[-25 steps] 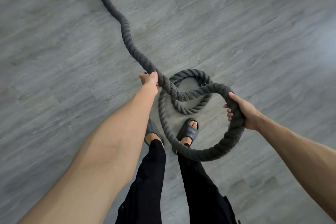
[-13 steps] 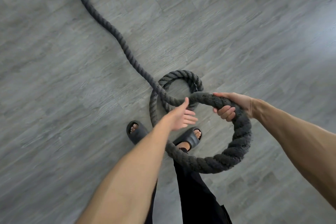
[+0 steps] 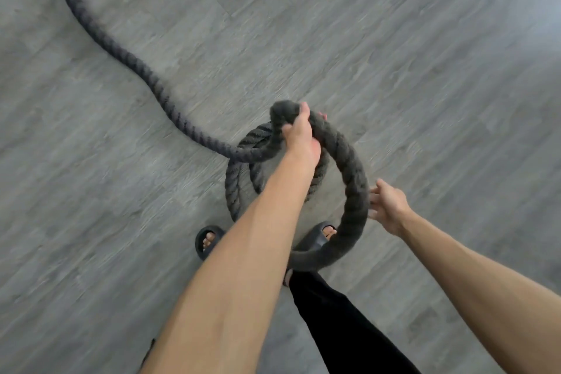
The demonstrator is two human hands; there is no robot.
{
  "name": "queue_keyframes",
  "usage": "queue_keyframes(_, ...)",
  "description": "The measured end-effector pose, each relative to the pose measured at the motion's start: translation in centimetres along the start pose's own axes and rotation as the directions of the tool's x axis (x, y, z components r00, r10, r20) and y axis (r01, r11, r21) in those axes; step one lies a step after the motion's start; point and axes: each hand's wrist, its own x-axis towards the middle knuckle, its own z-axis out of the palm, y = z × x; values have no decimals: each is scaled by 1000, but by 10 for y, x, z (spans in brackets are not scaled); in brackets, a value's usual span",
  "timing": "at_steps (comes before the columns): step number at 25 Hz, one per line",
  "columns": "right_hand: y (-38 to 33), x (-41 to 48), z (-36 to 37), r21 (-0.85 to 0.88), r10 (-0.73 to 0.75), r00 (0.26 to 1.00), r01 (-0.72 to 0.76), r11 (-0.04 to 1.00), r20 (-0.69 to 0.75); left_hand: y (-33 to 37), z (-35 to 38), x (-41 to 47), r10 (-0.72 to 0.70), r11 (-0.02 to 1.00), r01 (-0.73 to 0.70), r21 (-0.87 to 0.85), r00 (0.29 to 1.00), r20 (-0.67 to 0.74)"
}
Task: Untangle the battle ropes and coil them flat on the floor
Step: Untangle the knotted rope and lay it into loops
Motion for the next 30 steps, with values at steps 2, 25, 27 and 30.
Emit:
queue_keyframes(2, 47, 39, -9, -195, 2, 985, -36, 980, -173, 11, 23, 32, 112, 993, -109, 51, 992, -53)
queue_keyframes(25, 30, 293, 91, -907, -621, 758, 95, 410, -201, 113, -30, 313, 572, 735, -459, 498, 815, -93)
queue_keyframes(27, -30, 319, 59, -951, -589, 788, 17, 310, -178, 117, -36, 326, 586, 731, -470, 495, 804, -102)
queue_keyframes(30, -88, 338, 40, -998, -814, 577, -47, 48, -66, 111, -45, 356, 606, 667, -412, 621, 784, -131)
